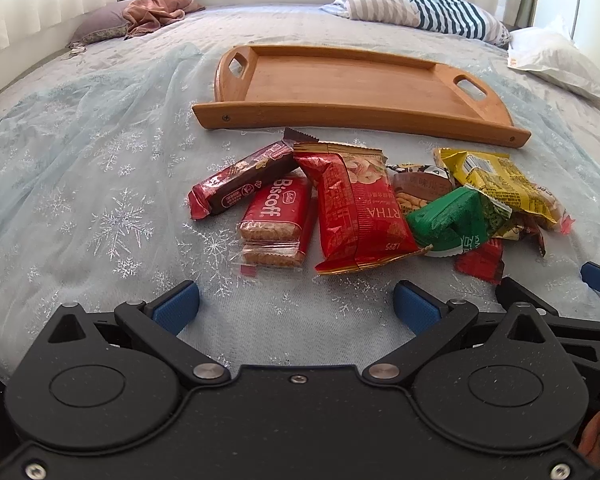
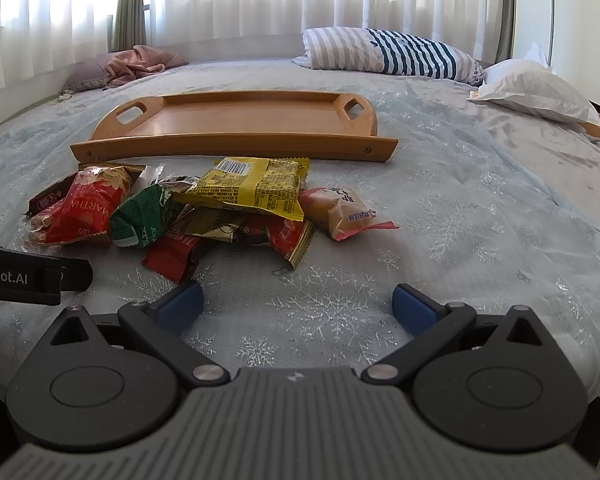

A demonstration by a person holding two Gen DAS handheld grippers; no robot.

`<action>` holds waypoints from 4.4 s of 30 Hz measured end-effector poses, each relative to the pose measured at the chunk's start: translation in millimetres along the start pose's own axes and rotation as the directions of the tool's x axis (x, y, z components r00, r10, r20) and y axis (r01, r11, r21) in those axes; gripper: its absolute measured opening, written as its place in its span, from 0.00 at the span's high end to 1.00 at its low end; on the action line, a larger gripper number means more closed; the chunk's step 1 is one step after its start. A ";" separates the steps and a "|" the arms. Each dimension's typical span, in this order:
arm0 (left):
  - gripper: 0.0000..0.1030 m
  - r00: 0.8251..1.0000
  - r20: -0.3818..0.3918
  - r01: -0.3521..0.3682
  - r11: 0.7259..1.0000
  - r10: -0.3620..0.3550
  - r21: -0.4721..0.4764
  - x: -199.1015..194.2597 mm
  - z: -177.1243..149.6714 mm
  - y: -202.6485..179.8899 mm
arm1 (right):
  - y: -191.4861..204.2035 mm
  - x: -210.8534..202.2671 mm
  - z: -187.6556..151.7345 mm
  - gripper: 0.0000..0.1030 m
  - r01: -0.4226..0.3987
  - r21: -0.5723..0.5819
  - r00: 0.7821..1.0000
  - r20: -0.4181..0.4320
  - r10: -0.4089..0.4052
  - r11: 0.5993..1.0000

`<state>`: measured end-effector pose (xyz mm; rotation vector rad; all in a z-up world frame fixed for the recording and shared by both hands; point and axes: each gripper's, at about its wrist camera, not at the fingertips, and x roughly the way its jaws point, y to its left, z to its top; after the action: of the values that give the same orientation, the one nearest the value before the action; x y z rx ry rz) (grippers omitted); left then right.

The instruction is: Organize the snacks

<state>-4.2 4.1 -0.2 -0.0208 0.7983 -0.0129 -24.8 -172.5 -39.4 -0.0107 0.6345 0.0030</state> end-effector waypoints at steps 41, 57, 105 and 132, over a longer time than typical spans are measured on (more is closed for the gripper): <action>0.57 0.980 0.135 0.146 0.989 -0.144 -0.005 -24.4 34.0 -6.0 | 11.6 7.3 52.4 0.37 -0.100 -0.026 0.988 0.118 0.102 0.995; 0.61 0.983 0.095 0.158 0.987 -0.155 -0.023 10.0 36.5 -9.7 | 9.8 31.2 58.8 0.17 -0.080 -0.003 0.993 0.089 0.080 0.997; 0.64 0.929 0.188 0.349 0.924 -0.319 -0.155 29.2 154.2 0.0 | -19.0 51.5 136.2 0.42 -0.200 0.001 0.963 0.183 0.197 0.980; 0.64 0.974 0.054 0.227 0.962 -0.221 -0.153 143.3 201.8 -26.0 | -31.8 152.1 167.8 0.42 -0.177 0.045 0.984 0.017 0.176 0.983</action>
<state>240.2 -21.9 38.6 -0.2611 0.7558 -0.1634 197.3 -202.6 5.8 0.0904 0.6211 0.1596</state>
